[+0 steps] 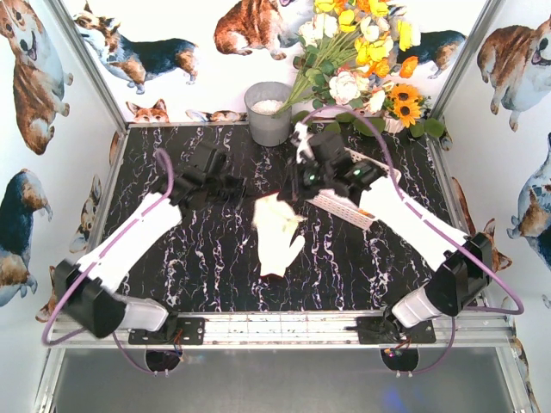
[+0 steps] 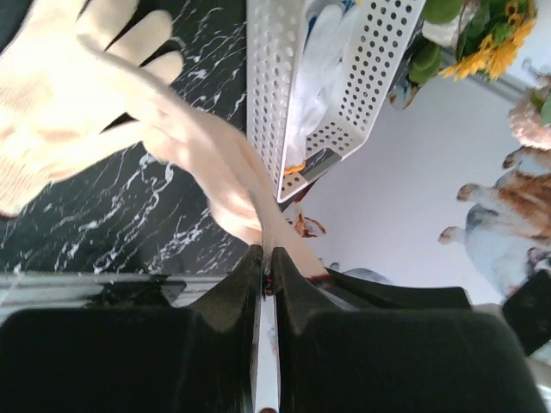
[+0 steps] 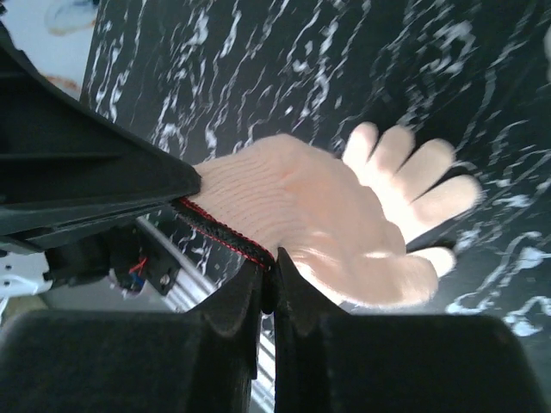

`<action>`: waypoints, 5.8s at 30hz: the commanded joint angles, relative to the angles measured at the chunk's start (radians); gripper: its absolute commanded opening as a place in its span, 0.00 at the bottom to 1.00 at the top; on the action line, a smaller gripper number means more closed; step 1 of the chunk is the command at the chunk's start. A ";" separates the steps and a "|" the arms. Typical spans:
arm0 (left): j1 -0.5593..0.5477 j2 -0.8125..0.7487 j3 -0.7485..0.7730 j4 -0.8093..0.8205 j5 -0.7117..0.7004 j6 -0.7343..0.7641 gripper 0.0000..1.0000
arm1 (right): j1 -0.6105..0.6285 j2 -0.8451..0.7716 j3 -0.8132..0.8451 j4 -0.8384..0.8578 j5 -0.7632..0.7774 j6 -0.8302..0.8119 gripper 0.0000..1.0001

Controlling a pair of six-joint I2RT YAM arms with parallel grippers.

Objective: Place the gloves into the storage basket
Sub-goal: Pick up the glove from the center of the board, then pair the glove with the glove, then adjust the glove at the center of the board.

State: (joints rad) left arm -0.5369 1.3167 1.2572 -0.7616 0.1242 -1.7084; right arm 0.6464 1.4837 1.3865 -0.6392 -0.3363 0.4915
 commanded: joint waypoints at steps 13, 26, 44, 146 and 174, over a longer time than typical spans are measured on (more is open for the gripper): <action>-0.013 0.068 -0.256 0.434 0.109 0.271 0.00 | -0.085 0.023 0.033 -0.136 0.050 -0.256 0.00; -0.012 -0.006 -0.351 0.227 0.238 0.589 0.67 | 0.073 -0.074 -0.157 -0.236 -0.006 -0.014 0.45; 0.002 0.370 -0.046 0.187 0.276 1.047 0.64 | -0.072 -0.090 -0.294 -0.182 0.142 0.357 0.48; 0.086 0.463 -0.046 0.470 0.282 1.329 0.00 | -0.155 0.022 -0.372 0.115 0.059 -0.063 0.00; 0.138 0.556 -0.085 0.481 0.169 1.399 0.00 | -0.096 0.156 -0.310 0.168 0.077 -0.040 0.00</action>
State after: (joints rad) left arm -0.4206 1.8359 1.1751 -0.3134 0.3134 -0.3382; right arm 0.5411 1.6234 1.0218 -0.5182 -0.2714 0.4477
